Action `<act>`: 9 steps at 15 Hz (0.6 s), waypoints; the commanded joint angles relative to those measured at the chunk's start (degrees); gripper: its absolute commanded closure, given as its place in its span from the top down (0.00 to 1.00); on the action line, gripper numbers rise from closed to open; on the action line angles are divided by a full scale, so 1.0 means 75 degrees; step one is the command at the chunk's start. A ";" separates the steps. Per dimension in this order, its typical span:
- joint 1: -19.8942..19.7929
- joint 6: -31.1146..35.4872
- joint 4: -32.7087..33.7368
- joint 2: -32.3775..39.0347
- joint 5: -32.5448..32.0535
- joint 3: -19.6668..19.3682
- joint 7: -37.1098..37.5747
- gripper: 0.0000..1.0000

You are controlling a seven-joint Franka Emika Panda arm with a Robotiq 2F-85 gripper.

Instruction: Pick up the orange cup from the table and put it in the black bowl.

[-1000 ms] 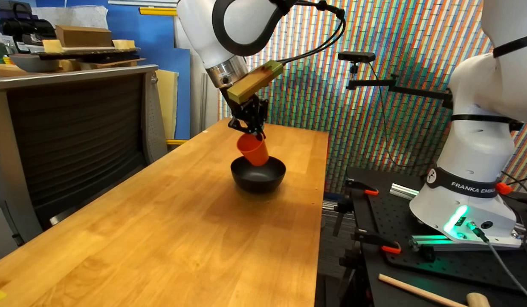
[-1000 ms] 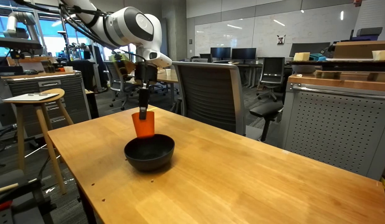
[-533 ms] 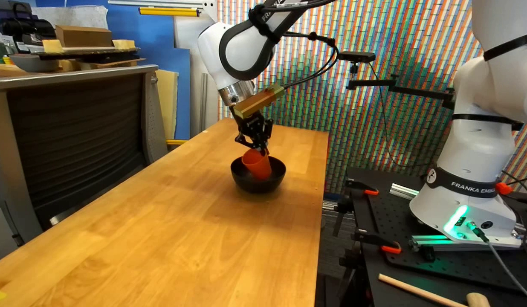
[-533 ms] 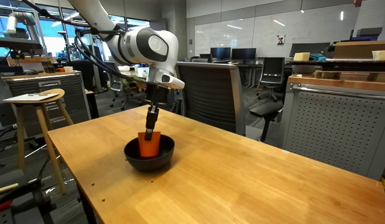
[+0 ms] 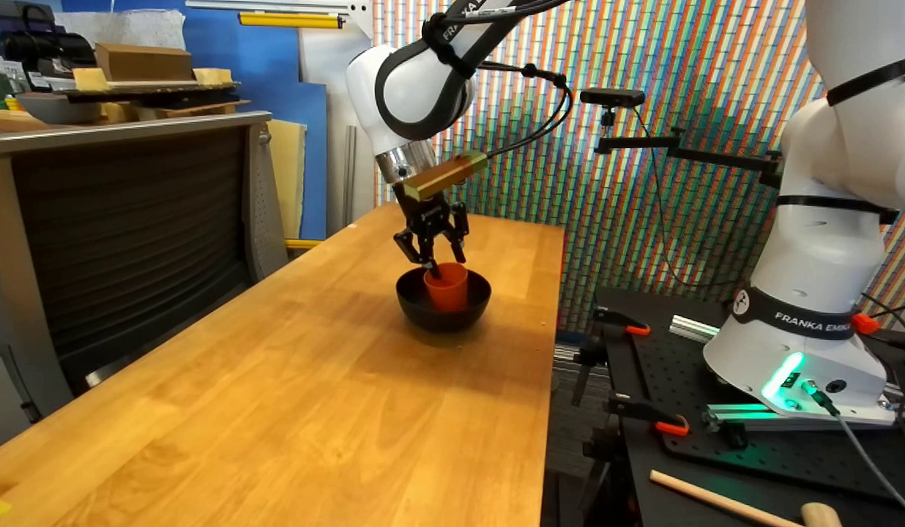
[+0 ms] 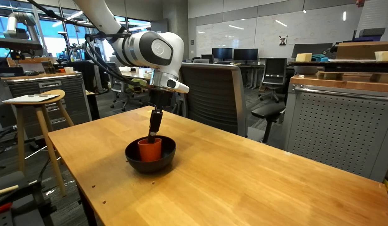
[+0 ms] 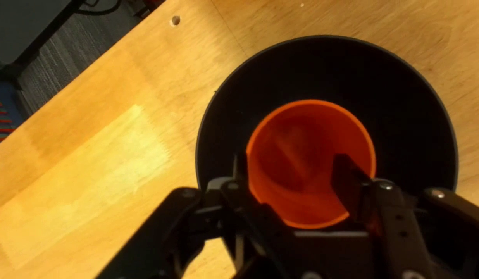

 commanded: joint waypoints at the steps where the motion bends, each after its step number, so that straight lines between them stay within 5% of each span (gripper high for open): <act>1: 0.0412 -0.0027 -0.0303 -0.0797 -0.0349 -0.0020 -0.0023 0.90; 2: 0.0598 -0.0014 -0.0387 -0.1024 -0.0645 -0.0017 0.0150 0.99; 6: 0.1088 -0.0313 -0.0521 -0.2166 -0.1491 0.0375 -0.0170 1.00; 9: 0.1134 -0.0667 -0.0508 -0.3106 -0.1156 0.0877 -0.1138 1.00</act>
